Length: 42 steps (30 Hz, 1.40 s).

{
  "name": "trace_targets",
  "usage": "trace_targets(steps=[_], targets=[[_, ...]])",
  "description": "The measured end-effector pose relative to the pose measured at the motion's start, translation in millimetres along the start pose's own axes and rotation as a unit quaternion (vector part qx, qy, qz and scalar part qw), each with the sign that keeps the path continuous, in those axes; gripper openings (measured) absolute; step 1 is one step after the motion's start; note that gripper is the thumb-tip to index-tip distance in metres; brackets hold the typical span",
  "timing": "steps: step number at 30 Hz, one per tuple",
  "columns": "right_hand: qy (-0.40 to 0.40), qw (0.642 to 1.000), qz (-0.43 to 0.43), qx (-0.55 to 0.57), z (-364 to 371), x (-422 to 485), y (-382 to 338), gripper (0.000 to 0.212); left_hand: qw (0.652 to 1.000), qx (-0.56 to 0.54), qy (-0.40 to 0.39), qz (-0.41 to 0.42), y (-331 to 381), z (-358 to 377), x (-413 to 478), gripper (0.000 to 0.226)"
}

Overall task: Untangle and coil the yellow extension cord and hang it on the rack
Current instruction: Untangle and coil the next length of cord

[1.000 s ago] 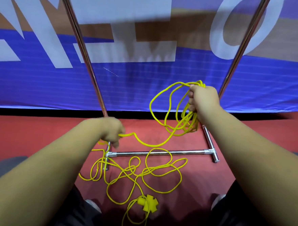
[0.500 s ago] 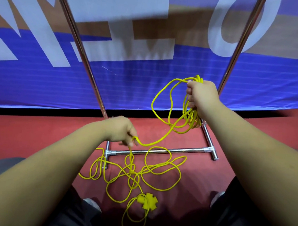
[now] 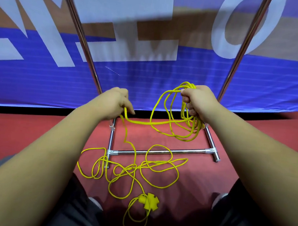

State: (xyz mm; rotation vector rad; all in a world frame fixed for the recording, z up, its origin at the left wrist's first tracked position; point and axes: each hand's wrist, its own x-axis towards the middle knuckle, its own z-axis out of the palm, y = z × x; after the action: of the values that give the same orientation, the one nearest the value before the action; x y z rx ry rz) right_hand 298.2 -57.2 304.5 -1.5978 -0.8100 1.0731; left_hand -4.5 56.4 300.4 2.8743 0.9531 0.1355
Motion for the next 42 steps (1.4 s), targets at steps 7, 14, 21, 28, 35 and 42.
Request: trace_targets(steps=[7, 14, 21, 28, 35, 42], targets=[[-0.026, 0.998, 0.009, 0.063, -2, -2, -5, 0.018, 0.993, 0.047, -0.023, 0.104, 41, 23, 4, 0.055], [-0.054, 0.998, 0.015, 0.033, 4, -3, -4, 0.030, 0.978, 0.093, -0.147, -0.118, 48, 20, 5, 0.051], [-0.102, 0.993, 0.038, -0.053, 5, -3, 1, 0.015, 0.828, -0.401, -0.158, -0.358, 21, 23, -4, 0.018], [-0.204, 0.963, 0.037, -0.175, 13, -10, 3, 0.036, 0.829, -0.482, 0.098, -0.264, 32, 17, 5, 0.036], [-0.217, 0.946, -0.069, -0.228, 18, -12, 5, 0.013, 0.812, -0.562, 0.053, -0.147, 51, 2, 5, 0.029], [-0.223, 0.932, -0.011, -0.286, 17, -3, 14, 0.015, 0.898, -0.367, 0.110, -0.218, 32, -1, 6, 0.029]])
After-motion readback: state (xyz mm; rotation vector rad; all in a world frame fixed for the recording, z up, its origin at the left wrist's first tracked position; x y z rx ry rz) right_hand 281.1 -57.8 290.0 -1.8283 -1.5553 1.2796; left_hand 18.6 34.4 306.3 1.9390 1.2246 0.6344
